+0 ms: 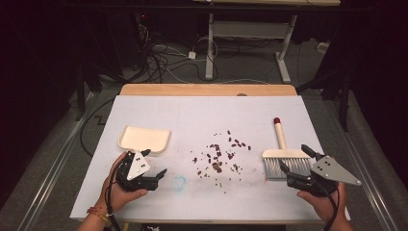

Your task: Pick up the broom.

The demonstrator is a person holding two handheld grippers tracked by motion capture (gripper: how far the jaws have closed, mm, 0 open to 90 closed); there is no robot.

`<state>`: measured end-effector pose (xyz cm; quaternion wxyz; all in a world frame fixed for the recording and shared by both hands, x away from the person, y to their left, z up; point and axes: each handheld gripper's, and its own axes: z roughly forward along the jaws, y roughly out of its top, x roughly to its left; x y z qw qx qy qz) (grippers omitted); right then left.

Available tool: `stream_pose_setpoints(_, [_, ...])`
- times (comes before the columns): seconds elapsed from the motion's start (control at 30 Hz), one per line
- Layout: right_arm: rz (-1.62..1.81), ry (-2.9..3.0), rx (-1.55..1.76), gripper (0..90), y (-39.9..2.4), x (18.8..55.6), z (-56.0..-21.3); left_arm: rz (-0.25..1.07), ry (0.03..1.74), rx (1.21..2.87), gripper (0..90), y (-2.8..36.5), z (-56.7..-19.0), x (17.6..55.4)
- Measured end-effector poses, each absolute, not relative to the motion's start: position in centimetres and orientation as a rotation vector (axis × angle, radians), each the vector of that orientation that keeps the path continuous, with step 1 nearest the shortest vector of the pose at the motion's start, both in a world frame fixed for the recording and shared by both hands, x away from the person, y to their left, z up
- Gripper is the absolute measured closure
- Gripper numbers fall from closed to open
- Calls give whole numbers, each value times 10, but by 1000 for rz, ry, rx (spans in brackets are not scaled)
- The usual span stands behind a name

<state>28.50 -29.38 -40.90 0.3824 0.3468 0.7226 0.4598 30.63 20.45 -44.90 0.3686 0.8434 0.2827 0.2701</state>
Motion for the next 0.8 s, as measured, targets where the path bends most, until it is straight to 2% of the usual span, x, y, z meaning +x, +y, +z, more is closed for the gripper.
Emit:
stream_pose_setpoints(0.5, [1106,1849,920,183,-294,292,-411,694,726,2182,168,204,-450,302])
stream_pose_setpoints(0.7, [1023,1856,972,205,-294,316,-406,680,716,2201,168,203,-453,305])
stream_pose_setpoints(0.8, [916,1961,1123,235,-290,346,-402,669,728,2207,168,203,-455,307])
